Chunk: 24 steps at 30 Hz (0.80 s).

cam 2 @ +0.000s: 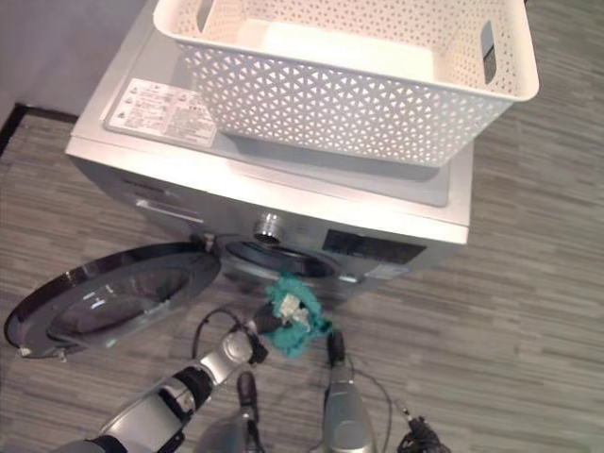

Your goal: Grab the laundry basket,head to the washer,open it,put in the laundry and shut it.

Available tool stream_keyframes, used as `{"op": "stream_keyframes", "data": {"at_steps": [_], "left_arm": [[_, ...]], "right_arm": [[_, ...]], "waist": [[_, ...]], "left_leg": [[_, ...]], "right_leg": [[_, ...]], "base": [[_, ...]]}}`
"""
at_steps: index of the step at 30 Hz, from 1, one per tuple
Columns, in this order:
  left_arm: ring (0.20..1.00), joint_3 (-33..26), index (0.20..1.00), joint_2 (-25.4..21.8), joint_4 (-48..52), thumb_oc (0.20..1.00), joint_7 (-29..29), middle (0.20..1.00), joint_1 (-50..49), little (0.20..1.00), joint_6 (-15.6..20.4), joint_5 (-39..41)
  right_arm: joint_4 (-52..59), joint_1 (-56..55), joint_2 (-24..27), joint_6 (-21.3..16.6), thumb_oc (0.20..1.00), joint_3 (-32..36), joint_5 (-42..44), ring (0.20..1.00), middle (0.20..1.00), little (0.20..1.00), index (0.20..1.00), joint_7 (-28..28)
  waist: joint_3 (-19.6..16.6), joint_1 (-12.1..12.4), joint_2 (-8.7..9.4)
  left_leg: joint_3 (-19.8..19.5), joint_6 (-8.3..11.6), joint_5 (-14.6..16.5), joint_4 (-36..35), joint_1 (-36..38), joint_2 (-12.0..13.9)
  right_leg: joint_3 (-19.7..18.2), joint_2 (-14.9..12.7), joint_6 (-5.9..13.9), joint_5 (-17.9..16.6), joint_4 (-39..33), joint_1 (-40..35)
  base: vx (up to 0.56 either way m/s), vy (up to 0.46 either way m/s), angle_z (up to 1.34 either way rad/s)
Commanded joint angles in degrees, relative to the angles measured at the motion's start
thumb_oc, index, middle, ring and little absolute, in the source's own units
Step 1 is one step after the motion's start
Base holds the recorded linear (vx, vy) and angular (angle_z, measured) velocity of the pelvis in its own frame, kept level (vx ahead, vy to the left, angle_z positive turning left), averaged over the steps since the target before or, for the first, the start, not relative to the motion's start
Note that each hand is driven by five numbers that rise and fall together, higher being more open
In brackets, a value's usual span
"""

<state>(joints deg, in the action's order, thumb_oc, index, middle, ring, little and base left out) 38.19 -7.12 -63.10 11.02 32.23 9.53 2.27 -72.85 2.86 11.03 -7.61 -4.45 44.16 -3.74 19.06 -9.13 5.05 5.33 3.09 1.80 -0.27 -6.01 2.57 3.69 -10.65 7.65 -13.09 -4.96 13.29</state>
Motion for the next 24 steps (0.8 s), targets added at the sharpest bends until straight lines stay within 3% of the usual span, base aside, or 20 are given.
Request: {"op": "stream_keyframes", "data": {"at_steps": [1, 13, 16, 20, 21, 22, 24], "left_arm": [[0.2, -2.4, 0.2, 2.28, -1.61, 0.2, 1.12, 0.2, 3.37, 0.2, 3.05, 1.12], [0.2, -2.82, 0.2, 2.61, -1.87, 0.2, 1.61, 0.2, 4.08, 0.2, 3.21, 2.13], [0.2, -3.45, 0.2, 2.32, 0.02, 0.2, 2.93, 0.2, 7.44, 0.2, 4.81, 5.63], [0.2, -3.42, 0.2, 1.69, 3.37, 0.2, 3.68, 0.2, 8.39, 0.2, 5.71, 6.8], [0.2, -3.69, 0.2, 1.24, 6.39, 0.2, 4.51, 0.2, 8.7, 0.2, 6.11, 7.09], [0.2, -6.17, 0.2, 1.22, 9.59, 0.2, 5.94, 0.2, 9.94, 0.2, 6.57, 10.78], [0.2, -7.16, 0.2, 1.82, 10.47, 0.2, 6.61, 0.2, 13.01, 0.2, 6.83, 12.72]], "right_arm": [[-0.4, -0.83, 1.31, -0.89, 1.0, -1.66, -0.34, 1.0, 1.0, 1.0, 1.0, -1.31], [0.23, -0.49, 1.11, -1.06, 1.0, -2.23, -0.32, 1.0, 1.0, 1.0, 1.0, -1.35], [3.69, 1.0, 1.48, -2.2, 1.0, -5.59, -1.8, 1.0, 1.0, 1.0, 1.0, -1.78], [5.05, 2.06, 1.49, -3.04, 1.0, -5.83, -1.46, 1.0, 1.0, 1.0, 1.0, -2.13], [6.34, 2.06, 1.34, -3.55, 1.0, -6.18, -1.27, 1.0, 1.0, 1.0, 1.0, -2.16], [9.12, 2.31, 1.27, -4.35, 1.0, -7.09, -0.88, 1.0, 1.0, 1.0, 1.0, -2.68], [10.83, 3.17, 1.83, -4.87, 1.0, -7.63, -0.52, 1.0, 1.0, 1.0, 1.0, -2.97]], "waist": [[0.13, 0.69, 0.5], [0.39, 0.42, 0.72], [2.85, -0.63, 2.11], [4.41, -0.86, 2.07], [5.01, -0.85, 2.26], [4.0, -1.14, 1.82], [3.68, -1.8, 1.62]], "left_leg": [[-0.28, -0.01, 4.62, 6.58, -2.72, 2.02], [0.05, 0.08, 4.84, 7.24, -3.09, 2.14], [1.45, 0.34, 7.59, 15.22, -7.72, 2.98], [1.13, 0.96, 9.73, 21.62, -12.77, 3.7], [0.64, 1.4, 10.41, 25.78, -17.09, 3.97], [-0.06, 1.83, 12.65, 33.95, -26.07, 6.08], [-0.68, 1.83, 13.25, 37.06, -30.15, 7.03]], "right_leg": [[-1.09, -2.64, 3.02, 6.27, 5.09, 1.45], [-1.44, -2.63, 3.02, 6.15, 5.15, 1.86], [-3.74, -2.82, 2.55, 6.77, 8.62, 5.64], [-3.7, -2.38, 2.4, 8.19, 12.95, 9.61], [-3.23, -2.67, 2.23, 8.82, 16.47, 13.57], [-2.4, -2.13, 1.68, 10.69, 23.48, 22.13], [-2.27, -1.58, 1.32, 11.33, 26.11, 26.29]], "base": [[0.0, 0.0, 0.0], [-0.01, -0.001, 0.0], [-0.16, -0.012, -0.23], [-0.15, -0.024, -0.16], [-0.31, -0.103, -0.02], [-0.36, -0.109, 0.11], [-0.22, -0.074, 0.23]]}}
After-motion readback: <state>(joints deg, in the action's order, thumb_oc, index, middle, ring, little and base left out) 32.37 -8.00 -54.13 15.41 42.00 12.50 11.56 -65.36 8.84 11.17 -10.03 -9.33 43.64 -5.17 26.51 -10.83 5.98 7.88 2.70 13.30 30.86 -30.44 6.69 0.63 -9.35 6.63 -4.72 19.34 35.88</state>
